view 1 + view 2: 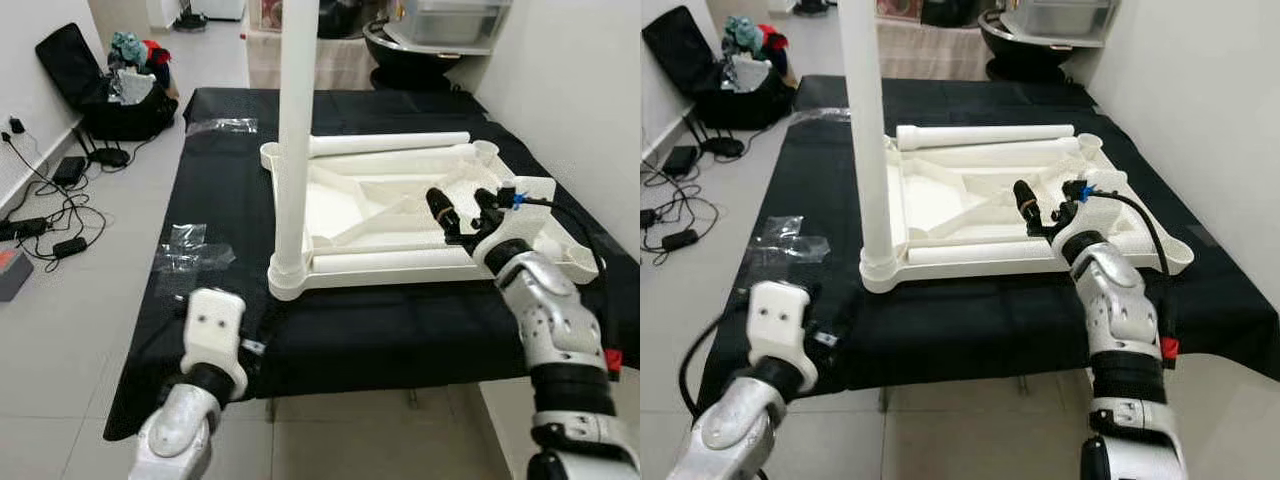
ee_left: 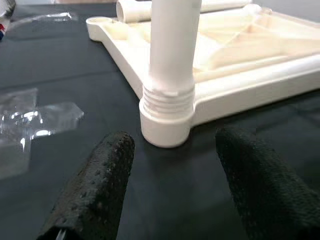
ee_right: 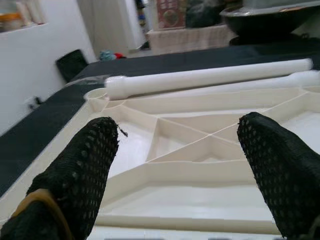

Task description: Building children table

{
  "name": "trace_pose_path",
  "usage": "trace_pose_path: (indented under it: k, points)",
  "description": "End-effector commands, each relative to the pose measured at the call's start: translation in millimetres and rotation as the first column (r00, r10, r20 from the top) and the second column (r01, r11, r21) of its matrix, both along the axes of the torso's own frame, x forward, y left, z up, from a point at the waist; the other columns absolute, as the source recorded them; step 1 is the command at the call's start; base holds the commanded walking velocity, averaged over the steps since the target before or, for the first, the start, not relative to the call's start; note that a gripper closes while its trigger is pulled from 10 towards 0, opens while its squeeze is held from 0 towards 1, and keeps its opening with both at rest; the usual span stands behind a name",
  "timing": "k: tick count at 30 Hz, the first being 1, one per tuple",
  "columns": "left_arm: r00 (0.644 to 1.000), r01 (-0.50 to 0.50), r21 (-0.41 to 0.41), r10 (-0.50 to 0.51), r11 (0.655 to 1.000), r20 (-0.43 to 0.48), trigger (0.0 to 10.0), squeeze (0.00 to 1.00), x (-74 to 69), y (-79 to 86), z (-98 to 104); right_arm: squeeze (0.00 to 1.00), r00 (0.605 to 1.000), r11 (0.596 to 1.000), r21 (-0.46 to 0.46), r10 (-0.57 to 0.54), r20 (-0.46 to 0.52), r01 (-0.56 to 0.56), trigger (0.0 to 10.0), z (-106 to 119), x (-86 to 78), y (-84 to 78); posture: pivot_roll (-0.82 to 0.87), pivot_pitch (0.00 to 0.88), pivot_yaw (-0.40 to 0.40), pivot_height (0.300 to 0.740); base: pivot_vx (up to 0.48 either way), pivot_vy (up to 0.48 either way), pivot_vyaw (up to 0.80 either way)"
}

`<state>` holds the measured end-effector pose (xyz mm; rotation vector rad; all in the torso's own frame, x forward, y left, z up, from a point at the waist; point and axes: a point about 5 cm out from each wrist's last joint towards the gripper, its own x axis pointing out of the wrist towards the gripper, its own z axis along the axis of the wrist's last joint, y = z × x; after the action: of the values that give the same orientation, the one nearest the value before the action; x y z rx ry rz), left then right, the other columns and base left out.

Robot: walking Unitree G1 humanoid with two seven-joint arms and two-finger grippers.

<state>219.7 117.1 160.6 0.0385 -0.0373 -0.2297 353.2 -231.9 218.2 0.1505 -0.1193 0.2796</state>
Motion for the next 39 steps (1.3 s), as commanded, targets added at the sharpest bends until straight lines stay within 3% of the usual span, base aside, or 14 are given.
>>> trace_pose_path:
  k: [1, 7, 17, 24, 29, 32, 37, 39]
  points:
    - [1.0, 0.008, 0.009, -0.008, 1.0, 0.001, 10.0, 0.0, -2.3, -1.0, -1, 0.0, 0.998, 0.998, 0.001, 0.057, -0.007, -0.057, 10.0, -1, -1.6, -1.1, 0.07, 0.169, -0.116, 0.74, 0.0, 0.0, 0.0]
    - [1.0, -0.009, 0.007, 0.009, 1.0, 0.011, 10.0, 0.0, -1.8, 0.8, 1, 0.0, 0.999, 0.997, -0.06, -0.048, -0.013, 0.047, 10.0, -11, 3.5, -3.4, 0.07, 0.171, -0.115, 0.74, 0.0, 0.0, 0.0]
    - [1.0, -0.003, 0.027, 0.002, 1.0, 0.017, 10.0, 0.0, -1.5, 2.5, 1, 0.0, 0.985, 0.985, -0.022, -0.17, -0.007, 0.17, 10.0, -12, 8.7, -7.6, 0.07, 0.172, -0.113, 0.74, 0.0, 0.442, 0.0]
    - [1.0, -0.016, 0.032, 0.015, 0.999, 0.015, 10.0, 0.0, -2.0, 2.9, 1, 0.0, 0.94, 0.939, -0.038, -0.339, 0.046, 0.341, 10.0, 0, 11.4, -23.4, 0.07, 0.174, -0.115, 0.74, 0.0, 0.0, 0.0]
    - [1.0, -0.02, 0.033, 0.019, 0.999, 0.013, 10.0, 0.0, -1.6, 3.0, 1, 0.0, 0.851, 0.85, -0.075, -0.512, 0.116, 0.522, 10.0, 14, 10.1, -43.8, 0.07, 0.173, -0.114, 0.74, 0.0, 0.0, 0.0]
    - [1.0, -0.014, 0.034, 0.014, 0.999, 0.014, 10.0, 0.0, -1.7, 2.2, 0, 0.0, 0.835, 0.834, -0.075, -0.536, 0.123, 0.546, 10.0, 16, 10.1, -49.0, 0.07, 0.172, -0.111, 0.74, 0.0, 0.0, 0.0]
    - [1.0, -0.012, 0.032, 0.012, 0.999, 0.015, 10.0, 0.0, -1.7, 2.1, 0, 0.0, 0.863, 0.861, -0.077, -0.494, 0.107, 0.503, 10.0, 14, 12.2, -51.6, 0.07, 0.174, -0.112, 0.74, 0.0, 0.0, 0.0]
    - [1.0, -0.009, 0.035, 0.008, 0.999, 0.013, 10.0, 0.0, -1.8, 2.6, -1, 0.0, 0.957, 0.955, -0.06, -0.289, 0.023, 0.29, 10.0, 5, 14.0, -47.9, 0.08, 0.174, -0.113, 0.74, 0.0, 0.0, 0.0]
